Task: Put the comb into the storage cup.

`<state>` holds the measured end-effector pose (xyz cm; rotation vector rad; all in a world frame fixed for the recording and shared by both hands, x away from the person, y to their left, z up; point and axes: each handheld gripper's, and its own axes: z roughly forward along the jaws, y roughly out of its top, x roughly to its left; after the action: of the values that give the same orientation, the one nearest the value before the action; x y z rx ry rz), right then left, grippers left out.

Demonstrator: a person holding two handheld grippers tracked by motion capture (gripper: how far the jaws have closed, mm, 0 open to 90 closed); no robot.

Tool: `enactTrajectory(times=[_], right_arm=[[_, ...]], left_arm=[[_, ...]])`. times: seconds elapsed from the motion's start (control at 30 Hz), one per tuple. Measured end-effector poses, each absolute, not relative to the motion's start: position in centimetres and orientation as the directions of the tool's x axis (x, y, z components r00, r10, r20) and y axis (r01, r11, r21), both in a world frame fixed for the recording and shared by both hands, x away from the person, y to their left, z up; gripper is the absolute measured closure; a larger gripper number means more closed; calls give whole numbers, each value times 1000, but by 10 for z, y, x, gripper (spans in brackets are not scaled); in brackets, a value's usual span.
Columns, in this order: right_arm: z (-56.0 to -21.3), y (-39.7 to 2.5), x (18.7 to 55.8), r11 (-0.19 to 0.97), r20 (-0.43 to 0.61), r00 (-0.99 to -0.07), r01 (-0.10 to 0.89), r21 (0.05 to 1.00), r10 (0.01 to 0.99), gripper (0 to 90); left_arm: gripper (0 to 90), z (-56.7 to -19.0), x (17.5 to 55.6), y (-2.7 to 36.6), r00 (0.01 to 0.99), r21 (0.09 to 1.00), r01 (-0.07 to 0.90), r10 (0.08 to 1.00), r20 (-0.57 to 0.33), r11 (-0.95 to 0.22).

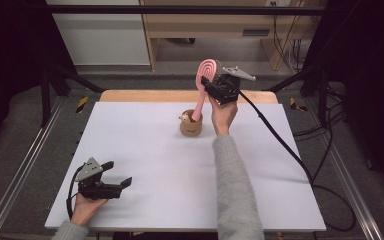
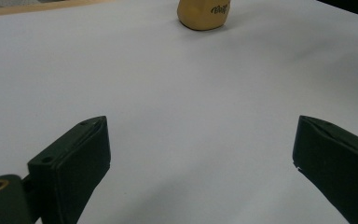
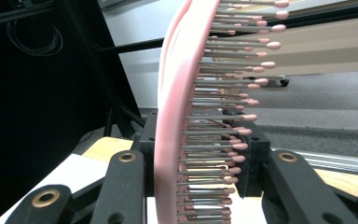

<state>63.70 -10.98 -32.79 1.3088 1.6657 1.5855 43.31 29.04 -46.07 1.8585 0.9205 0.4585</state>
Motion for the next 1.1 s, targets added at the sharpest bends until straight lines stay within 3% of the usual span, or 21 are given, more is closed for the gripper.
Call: enactTrajectory(times=[1.1], right_arm=[[-365,-95,642,-136,284,-388,366,920,877,628]], left_arm=[[43,-461,433,289,644,886,395,761,-78,-244]])
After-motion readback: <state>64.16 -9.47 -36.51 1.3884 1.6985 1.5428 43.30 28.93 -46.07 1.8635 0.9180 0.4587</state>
